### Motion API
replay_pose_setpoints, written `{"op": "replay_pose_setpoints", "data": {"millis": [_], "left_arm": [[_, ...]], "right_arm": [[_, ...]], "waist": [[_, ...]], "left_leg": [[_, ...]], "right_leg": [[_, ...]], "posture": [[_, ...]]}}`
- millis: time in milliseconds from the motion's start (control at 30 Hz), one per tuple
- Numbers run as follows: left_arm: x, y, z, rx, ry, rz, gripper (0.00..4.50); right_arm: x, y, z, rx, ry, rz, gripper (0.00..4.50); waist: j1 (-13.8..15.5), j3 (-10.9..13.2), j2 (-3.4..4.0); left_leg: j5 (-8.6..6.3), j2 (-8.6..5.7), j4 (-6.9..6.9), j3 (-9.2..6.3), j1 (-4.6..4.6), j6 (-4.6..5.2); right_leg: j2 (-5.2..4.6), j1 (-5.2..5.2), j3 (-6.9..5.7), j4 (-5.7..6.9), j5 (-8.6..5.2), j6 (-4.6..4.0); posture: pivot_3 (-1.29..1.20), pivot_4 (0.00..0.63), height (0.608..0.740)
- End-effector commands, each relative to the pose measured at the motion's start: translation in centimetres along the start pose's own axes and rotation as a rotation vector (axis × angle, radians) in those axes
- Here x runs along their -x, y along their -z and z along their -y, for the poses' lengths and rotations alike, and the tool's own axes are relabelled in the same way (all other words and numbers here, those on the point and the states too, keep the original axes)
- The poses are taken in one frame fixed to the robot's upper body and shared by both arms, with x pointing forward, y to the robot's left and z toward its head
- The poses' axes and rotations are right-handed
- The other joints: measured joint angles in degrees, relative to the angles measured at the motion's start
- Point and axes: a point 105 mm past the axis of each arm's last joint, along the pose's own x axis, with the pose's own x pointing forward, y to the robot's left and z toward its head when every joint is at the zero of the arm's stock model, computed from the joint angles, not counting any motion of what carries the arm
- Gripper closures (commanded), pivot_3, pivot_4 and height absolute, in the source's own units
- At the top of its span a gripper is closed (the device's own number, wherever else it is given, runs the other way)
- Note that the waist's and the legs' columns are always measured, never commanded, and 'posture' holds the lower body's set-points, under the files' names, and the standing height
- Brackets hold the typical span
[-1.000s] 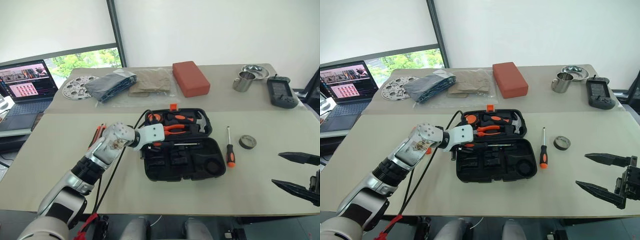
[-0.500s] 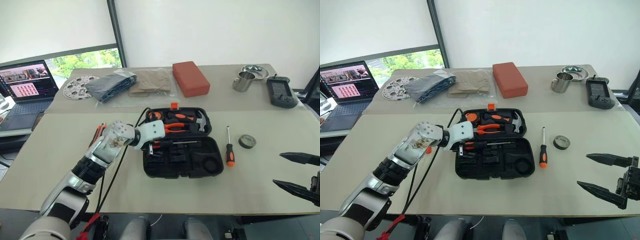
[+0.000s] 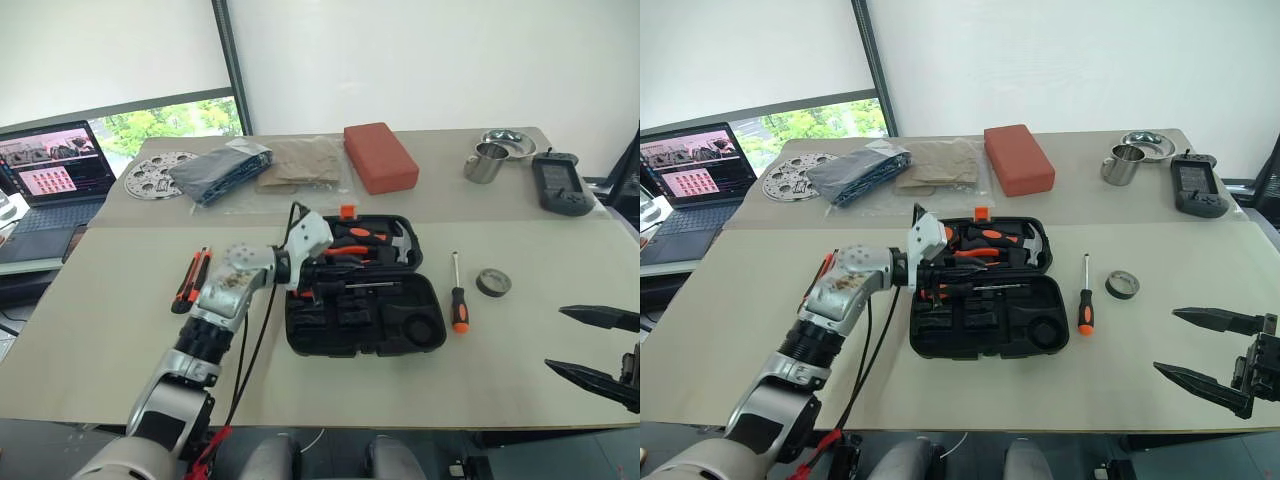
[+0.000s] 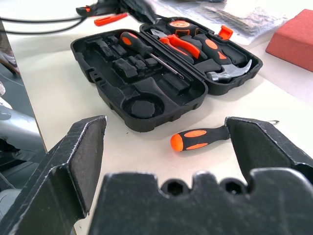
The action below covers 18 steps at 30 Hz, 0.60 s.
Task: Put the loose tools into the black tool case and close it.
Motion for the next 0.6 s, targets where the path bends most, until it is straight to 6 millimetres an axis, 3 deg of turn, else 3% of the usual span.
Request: {"op": "replay_pose_setpoints", "data": {"millis": [33,600], "left_arm": [[-0.2,0.1,-0.3,-0.024,-0.003,0.019,4.46],[-1.4,5.7,-1.3,0.000,-0.004,-0.216,4.46]], "right_arm": [[0.2,-0.9,0.1,0.052,0.018,0.017,0.00],[0.2,-0.7,-0.1,0.038,0.006,0.011,0.00]], "waist": [[0.0,0.0,0.00],[0.5,0.0,0.00]], "left_leg": [[0.00,0.00,0.00,0.00,0.00,0.00],[0.00,-0.06,0.02,0.00,-0.02,-0.01]], "right_leg": [[-0.01,0.01,0.01,0.00,0.00,0.01],[-0.02,0.18,-0.01,0.02,-0.19,0.34]], "posture": [[0.00,0.150,0.707],[0.00,0.150,0.707]]}}
